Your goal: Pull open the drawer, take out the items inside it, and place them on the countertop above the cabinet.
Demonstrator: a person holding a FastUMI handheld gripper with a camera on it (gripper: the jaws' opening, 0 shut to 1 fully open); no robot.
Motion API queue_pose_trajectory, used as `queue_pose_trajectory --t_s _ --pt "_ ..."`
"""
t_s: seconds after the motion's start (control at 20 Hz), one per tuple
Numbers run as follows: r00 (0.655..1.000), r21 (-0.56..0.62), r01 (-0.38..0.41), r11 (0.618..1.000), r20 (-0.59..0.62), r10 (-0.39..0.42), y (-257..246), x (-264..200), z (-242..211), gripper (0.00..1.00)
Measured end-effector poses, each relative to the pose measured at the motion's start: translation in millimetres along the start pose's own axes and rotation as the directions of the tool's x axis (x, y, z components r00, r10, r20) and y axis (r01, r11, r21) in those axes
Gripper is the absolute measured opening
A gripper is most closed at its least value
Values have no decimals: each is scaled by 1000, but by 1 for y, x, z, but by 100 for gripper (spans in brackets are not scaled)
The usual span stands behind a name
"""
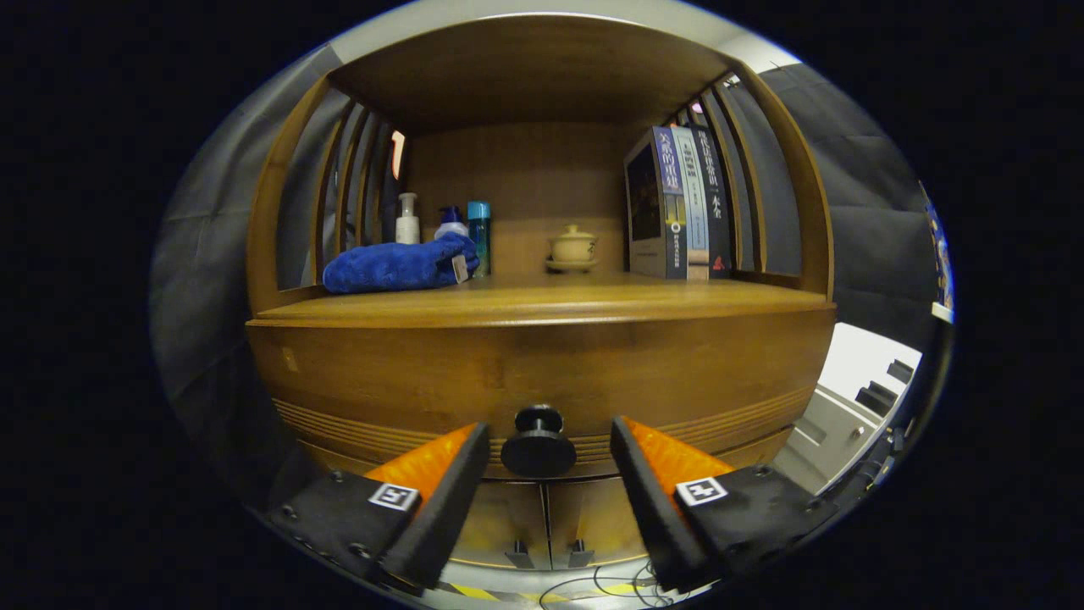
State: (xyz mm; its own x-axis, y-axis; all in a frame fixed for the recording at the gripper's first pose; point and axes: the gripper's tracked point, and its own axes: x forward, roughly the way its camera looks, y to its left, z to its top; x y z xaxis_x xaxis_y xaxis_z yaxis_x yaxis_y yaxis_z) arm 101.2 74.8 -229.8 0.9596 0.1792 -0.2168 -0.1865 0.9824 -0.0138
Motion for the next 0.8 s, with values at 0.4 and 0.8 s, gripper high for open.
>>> queue_pose_trajectory --t_s 0.4,0.8 --pt "999 58 -34 998 -10 34 4 3 4 47" --pt "1000 43 9 999 2 -9 3 -21 0 39"
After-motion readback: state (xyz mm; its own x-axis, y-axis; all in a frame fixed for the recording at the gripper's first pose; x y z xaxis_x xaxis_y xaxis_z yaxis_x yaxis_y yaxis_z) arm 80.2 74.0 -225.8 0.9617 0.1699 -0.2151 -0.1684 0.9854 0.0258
